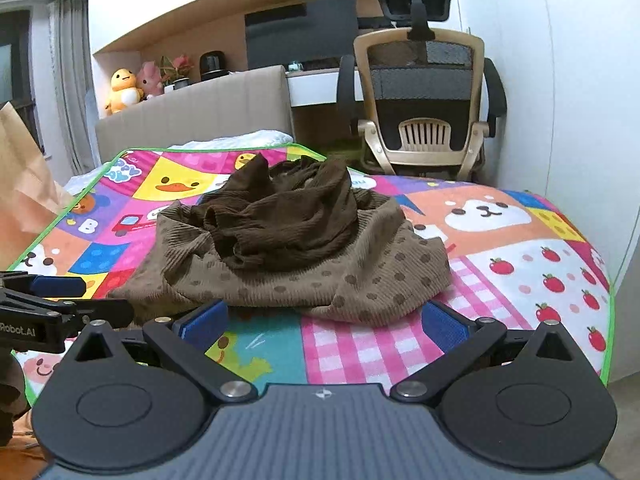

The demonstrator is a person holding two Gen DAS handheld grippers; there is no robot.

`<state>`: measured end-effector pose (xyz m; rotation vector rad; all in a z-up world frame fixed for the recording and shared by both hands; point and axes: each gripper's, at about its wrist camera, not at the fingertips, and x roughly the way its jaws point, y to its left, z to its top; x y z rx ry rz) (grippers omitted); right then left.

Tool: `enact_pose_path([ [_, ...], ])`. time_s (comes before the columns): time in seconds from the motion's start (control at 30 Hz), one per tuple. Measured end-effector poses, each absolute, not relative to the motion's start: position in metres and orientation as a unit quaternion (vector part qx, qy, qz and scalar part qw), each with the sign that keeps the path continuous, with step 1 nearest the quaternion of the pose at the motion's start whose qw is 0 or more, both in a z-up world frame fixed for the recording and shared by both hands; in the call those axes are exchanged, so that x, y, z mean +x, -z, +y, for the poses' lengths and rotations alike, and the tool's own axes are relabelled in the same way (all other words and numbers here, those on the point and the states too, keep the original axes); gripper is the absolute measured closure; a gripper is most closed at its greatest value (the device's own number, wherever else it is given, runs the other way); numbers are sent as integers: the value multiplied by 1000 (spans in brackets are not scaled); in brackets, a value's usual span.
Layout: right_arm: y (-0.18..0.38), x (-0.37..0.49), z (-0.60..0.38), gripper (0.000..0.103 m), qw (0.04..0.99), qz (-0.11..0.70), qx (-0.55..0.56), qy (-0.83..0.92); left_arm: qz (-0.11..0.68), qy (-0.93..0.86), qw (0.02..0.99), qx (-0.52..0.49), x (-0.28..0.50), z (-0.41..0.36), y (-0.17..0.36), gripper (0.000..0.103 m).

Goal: Fold clothes

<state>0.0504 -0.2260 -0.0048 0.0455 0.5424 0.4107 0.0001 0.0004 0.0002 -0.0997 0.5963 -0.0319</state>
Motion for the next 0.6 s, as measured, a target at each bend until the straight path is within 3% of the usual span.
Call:
enact_pose_path([
  [0.6,7,49,-218,0,945,253,-6,-206,301,15,952,-50,4,1,3,0],
])
